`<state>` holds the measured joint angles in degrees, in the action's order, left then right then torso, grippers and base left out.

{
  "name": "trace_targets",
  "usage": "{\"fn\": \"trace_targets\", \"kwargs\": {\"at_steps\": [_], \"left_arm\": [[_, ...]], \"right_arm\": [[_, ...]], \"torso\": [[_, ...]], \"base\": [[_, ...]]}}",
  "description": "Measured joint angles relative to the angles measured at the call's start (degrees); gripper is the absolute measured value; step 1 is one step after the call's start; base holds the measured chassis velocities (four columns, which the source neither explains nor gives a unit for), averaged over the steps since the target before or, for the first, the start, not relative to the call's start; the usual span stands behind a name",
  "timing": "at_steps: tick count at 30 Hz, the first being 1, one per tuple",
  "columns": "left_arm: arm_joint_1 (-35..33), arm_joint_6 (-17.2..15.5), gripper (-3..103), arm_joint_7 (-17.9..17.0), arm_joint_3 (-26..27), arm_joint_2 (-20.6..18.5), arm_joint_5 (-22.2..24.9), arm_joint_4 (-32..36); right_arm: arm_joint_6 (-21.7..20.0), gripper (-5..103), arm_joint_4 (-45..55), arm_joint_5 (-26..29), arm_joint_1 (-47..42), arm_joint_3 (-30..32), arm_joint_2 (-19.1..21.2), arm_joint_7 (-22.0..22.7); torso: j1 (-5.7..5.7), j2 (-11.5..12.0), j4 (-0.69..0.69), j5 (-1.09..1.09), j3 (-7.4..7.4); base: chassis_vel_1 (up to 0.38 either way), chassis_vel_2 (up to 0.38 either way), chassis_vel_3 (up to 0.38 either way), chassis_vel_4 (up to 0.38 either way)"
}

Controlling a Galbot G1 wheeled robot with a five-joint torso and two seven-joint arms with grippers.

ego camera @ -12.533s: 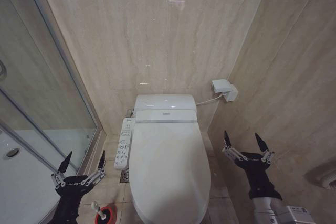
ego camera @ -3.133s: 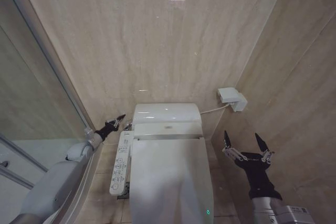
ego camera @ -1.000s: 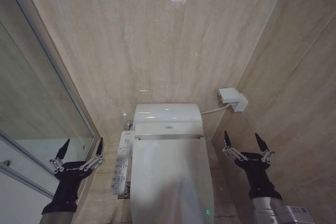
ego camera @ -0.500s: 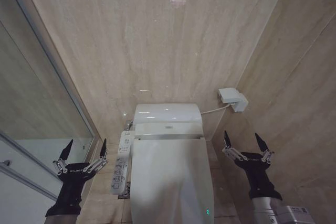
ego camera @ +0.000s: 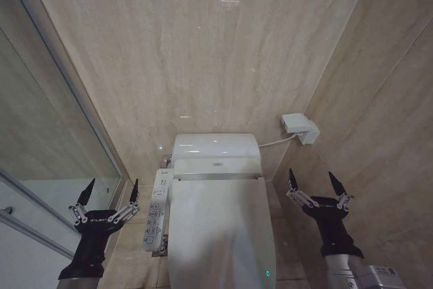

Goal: Open the toilet lid, clean the toilet bowl with a toilet brush, close the toilet lid, and flush.

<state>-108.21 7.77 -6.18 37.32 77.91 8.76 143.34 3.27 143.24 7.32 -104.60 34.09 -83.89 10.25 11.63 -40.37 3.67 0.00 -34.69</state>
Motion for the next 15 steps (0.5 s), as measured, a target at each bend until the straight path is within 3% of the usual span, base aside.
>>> {"fn": "trace_targets", "kwargs": {"at_steps": [15], "left_arm": [[0.0,-0.1,100,0.0,0.0,0.0,0.0,-0.1]], "right_arm": [[0.0,100,0.0,0.0,0.0,0.0,0.0,0.0]], "torso": [[0.02,0.0,0.0,0.0,-0.01]], "base": [[0.019,-0.028,-0.021,0.014]]}}
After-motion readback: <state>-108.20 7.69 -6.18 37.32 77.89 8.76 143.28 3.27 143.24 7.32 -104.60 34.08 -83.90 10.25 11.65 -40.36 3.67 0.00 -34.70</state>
